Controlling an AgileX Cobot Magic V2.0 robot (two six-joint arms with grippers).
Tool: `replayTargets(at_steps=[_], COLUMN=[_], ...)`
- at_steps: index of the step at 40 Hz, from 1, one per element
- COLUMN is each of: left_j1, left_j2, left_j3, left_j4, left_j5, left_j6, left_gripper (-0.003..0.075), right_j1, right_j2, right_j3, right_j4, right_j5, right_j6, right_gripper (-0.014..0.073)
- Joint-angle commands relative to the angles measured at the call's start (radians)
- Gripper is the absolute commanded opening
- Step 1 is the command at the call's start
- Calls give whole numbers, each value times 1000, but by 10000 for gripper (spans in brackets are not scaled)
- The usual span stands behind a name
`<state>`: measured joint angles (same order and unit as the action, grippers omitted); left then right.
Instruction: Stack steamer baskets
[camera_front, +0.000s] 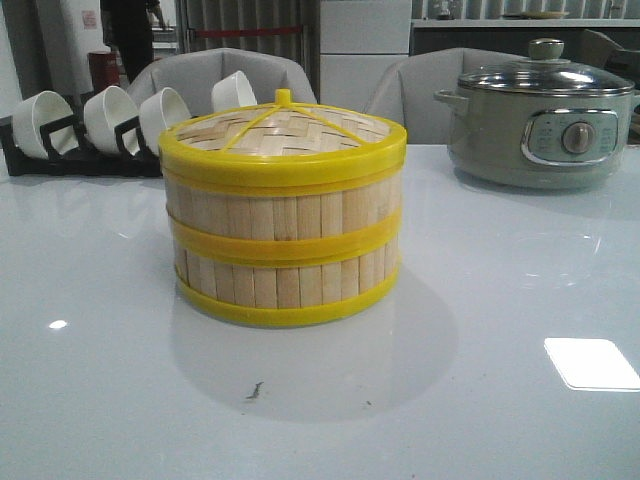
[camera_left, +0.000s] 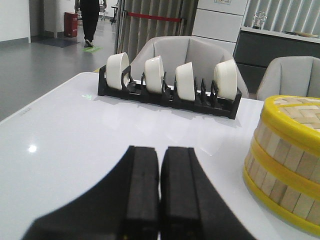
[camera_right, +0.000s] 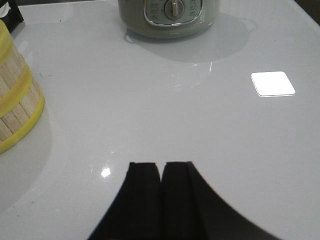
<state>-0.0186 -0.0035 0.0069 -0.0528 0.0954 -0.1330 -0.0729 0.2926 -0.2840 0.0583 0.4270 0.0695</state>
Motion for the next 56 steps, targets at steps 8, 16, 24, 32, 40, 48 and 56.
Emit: replayTargets(at_steps=[8, 16, 24, 32, 40, 48, 56], left_j1=[2, 2, 2, 2, 2, 2, 2], left_j2=[-15, -15, -15, -15, -15, -15, -15], left_j3=[0, 2, 2, 2, 2, 2, 2], left_j4=[80, 163, 213, 222, 222, 222, 222], left_j5=[-82, -80, -88, -88, -88, -88, -88], left_j6=[-75, -130, -127, -127, -127, -127, -127], left_gripper=[102, 102, 102, 102, 102, 102, 102], right_j1=[1, 1, 1, 1, 1, 1, 1], right_j2=[9, 9, 9, 9, 9, 9, 9], right_j3=[-30, -30, -30, -30, -30, -30, -30], right_j4=[5, 5, 5, 5, 5, 5, 5], right_j5=[-81, -81, -81, -81, -81, -81, -81], right_j6=[-4, -4, -4, -4, -4, -4, -4], right_gripper=[52, 52, 52, 52, 52, 52, 52])
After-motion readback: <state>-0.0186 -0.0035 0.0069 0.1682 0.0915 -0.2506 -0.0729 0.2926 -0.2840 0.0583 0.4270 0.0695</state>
